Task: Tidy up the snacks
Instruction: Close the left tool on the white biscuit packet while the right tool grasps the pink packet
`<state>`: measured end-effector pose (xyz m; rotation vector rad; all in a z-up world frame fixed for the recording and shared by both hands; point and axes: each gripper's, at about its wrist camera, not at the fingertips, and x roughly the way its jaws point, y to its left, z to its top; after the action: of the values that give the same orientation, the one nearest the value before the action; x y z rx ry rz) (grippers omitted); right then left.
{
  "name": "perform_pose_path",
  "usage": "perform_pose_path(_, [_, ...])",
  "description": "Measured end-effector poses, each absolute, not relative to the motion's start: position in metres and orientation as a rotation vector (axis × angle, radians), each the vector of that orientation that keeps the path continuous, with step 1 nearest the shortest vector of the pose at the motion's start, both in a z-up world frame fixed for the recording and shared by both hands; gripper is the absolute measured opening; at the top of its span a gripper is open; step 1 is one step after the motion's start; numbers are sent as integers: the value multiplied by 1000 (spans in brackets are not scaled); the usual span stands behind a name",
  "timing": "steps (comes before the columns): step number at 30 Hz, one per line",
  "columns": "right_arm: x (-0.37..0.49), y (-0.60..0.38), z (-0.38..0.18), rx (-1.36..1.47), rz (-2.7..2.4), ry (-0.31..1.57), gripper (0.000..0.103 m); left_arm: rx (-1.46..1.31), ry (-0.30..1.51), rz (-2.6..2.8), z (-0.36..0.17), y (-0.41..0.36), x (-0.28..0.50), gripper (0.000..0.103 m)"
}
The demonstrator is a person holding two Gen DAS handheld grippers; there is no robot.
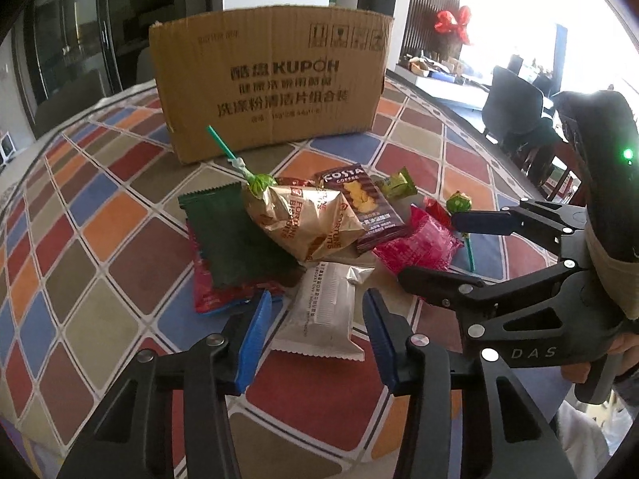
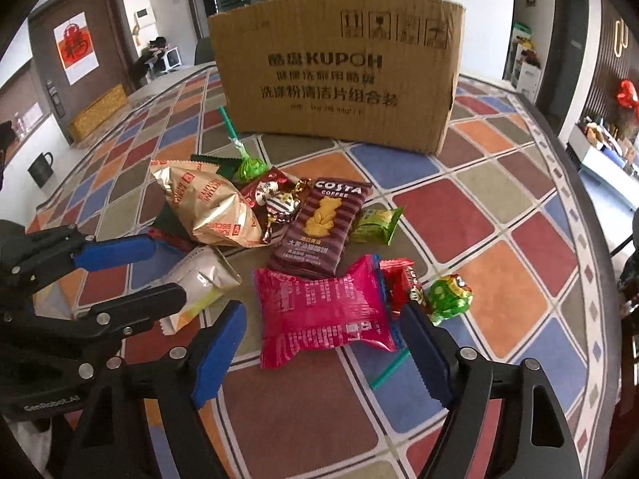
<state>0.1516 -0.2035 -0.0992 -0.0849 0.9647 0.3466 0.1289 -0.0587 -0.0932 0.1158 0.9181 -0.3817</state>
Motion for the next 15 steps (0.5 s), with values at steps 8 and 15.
perform_pose_path(8, [160,-203,-106,-83,351,985,77,99,958,-382,-103,-60,137,42])
perform_pose_path(15, [162,-202,-108,-75,350,989,71,57,984,-399,-108,-60,142,33])
